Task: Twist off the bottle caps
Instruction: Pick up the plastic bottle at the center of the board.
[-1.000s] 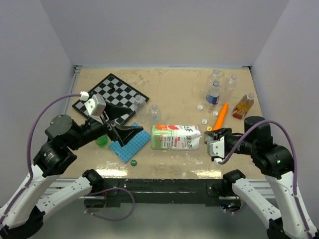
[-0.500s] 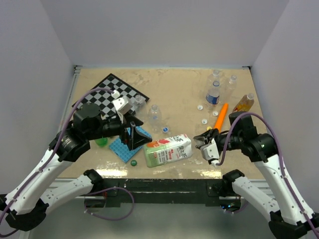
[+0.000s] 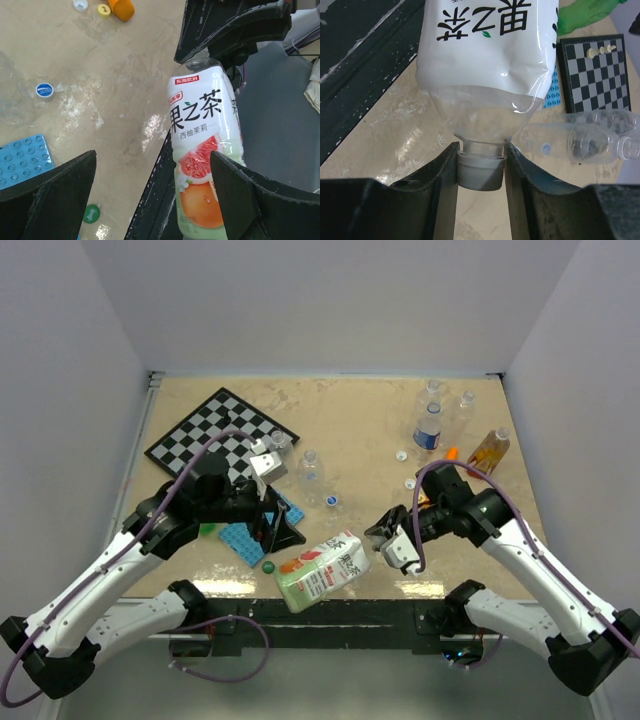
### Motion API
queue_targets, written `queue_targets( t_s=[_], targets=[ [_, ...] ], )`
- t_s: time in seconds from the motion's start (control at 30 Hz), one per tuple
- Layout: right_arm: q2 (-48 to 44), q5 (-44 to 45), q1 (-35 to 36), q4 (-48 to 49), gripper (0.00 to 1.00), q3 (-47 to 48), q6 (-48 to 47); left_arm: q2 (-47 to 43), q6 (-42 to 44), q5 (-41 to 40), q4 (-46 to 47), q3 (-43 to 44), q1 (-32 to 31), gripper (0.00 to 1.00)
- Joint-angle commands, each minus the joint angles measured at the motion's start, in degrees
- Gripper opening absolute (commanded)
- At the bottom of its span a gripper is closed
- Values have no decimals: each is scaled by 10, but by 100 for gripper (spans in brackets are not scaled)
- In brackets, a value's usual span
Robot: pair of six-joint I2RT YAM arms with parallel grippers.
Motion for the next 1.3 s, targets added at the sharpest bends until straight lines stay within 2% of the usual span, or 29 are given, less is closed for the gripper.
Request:
queue_targets(
  t_s=[0.0, 0.2, 0.43, 0.7, 0.83, 0.87, 1.0, 1.1, 1.2, 1.27],
  targets=[
    [6, -14, 29, 28, 0, -9, -29, 9, 10, 33, 2, -29, 3, 100],
    [22, 44, 84, 106, 0, -36, 37, 18, -44, 152, 92, -81, 2, 100],
    [37, 59, 95, 137, 0, -26, 70, 37, -87, 216, 173, -151, -6, 100],
    [30, 84, 95, 175, 0, -28, 109, 100, -86, 256, 184, -161, -26, 100],
    [27, 89, 95, 175, 0, -27, 113, 144, -48, 239, 130, -136, -40, 97],
    [27, 87, 95, 173, 0, -28, 113, 154, -42, 233, 124, -132, -44, 93],
    [27, 87, 95, 167, 0, -32, 110, 183, -32, 226, 116, -123, -50, 60],
    [21, 92, 95, 167, 0, -35, 113, 192, -24, 217, 113, -121, -54, 47],
    [17, 94, 95, 165, 2, -35, 121, 192, -9, 202, 106, -120, -54, 28],
    [13, 92, 95, 165, 6, -35, 131, 191, 3, 195, 104, -119, -54, 10]
  ],
)
